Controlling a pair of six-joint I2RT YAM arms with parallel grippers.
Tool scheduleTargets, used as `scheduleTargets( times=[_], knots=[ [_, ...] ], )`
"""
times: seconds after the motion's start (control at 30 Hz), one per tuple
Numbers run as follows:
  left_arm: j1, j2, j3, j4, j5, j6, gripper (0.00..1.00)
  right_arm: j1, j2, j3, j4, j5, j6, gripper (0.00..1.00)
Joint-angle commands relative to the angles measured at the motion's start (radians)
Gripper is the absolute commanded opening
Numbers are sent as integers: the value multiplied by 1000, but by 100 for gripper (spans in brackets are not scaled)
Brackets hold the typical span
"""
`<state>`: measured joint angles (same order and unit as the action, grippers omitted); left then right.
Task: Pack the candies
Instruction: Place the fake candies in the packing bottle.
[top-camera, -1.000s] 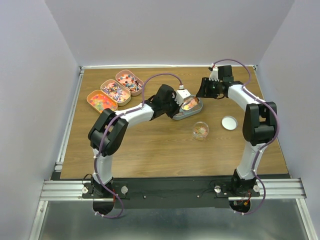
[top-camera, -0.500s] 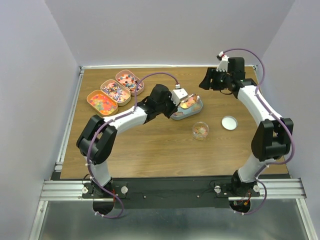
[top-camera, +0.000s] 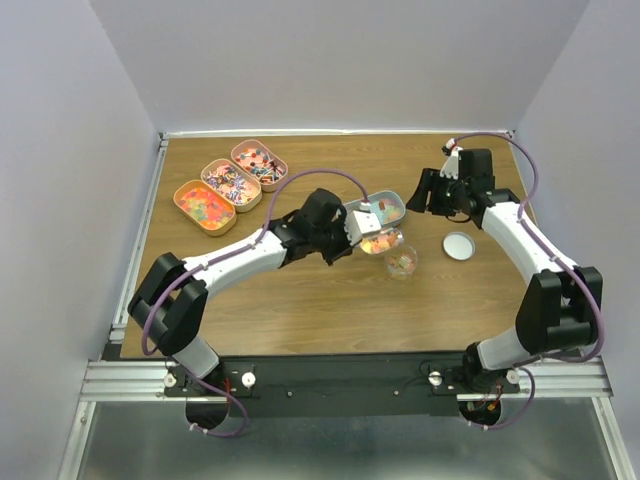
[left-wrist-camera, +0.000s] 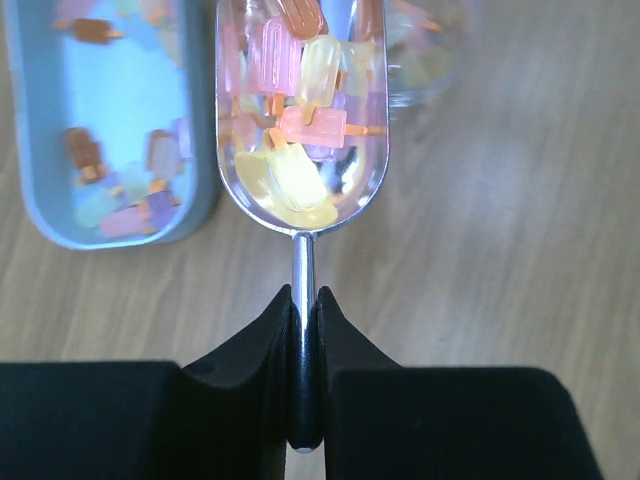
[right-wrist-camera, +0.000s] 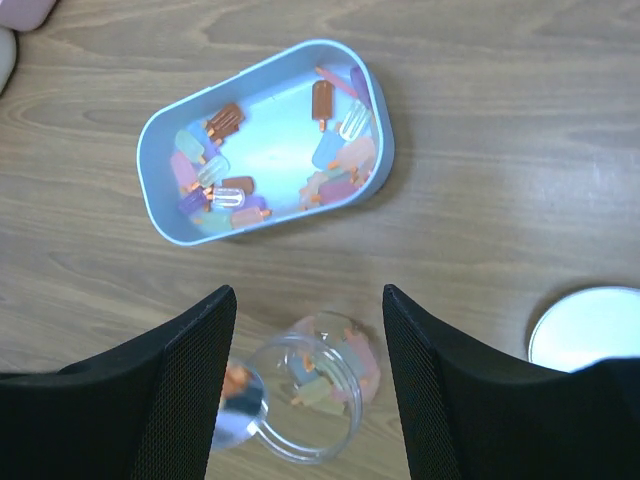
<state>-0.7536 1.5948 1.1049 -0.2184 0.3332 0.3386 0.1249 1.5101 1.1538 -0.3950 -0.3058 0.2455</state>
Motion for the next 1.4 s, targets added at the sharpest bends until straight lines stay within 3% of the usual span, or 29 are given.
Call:
scheduleTargets(
  times=[0.0, 0.4, 1.17, 1.37],
  knots=[
    [-88, -38, 13, -133, -31, 50, 0, 2, -103, -58, 11, 50, 46, 68],
    [-127, -9, 142, -321, -88, 50, 0, 2, -200, -209, 47, 39, 69, 68],
    [-147, 126, 309, -518, -155, 39, 0, 4, -226, -255, 68, 63, 57, 68],
    [-154, 131, 349, -555, -174, 37, 0, 4, -229, -256, 70, 76, 60, 78]
  ],
)
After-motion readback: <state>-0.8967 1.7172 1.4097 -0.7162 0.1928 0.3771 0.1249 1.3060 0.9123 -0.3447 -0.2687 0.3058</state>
